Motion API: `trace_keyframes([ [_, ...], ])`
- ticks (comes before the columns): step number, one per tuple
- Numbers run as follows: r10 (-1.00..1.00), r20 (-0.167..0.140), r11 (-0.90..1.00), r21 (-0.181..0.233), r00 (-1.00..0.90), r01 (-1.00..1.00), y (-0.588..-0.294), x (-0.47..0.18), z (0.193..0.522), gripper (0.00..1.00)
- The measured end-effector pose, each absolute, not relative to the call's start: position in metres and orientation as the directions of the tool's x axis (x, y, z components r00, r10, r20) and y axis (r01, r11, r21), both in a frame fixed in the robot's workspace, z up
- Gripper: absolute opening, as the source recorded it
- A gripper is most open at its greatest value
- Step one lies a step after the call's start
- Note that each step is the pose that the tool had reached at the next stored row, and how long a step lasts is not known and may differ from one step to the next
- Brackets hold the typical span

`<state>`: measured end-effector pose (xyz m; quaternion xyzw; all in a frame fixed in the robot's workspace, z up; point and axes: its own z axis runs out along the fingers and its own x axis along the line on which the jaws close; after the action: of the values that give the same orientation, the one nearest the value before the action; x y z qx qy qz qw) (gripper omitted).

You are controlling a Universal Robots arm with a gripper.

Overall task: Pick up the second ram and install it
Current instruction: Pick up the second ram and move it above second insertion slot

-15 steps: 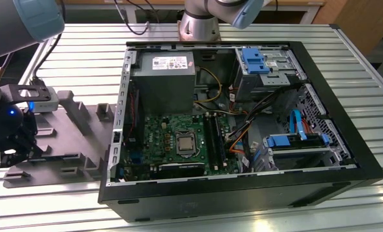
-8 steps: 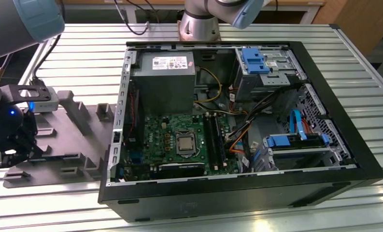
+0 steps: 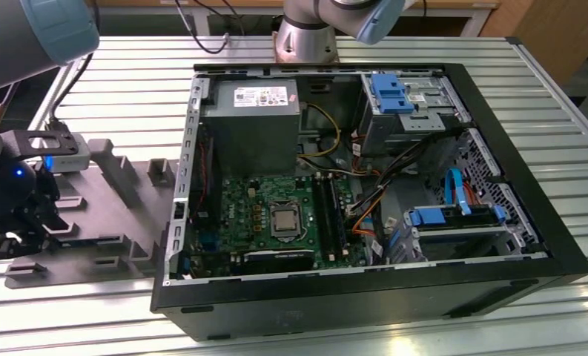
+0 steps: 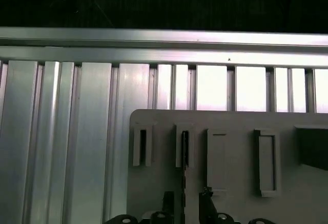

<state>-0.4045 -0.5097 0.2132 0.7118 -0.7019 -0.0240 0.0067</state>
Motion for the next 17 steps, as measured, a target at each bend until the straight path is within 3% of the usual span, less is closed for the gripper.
trace_keyframes([
  [1,-1.000,-0.025,-0.015,0.043,0.014,-0.999,-0.5097,-0.4046,0.2132,0.29],
  [2,-1.000,-0.025,-0.015,0.043,0.014,-0.999,-0.5097,-0.4045,0.2132,0.36],
  [17,-0.999,-0.025,-0.047,0.043,0.046,-0.998,-0.5098,-0.4046,0.2060,0.36],
])
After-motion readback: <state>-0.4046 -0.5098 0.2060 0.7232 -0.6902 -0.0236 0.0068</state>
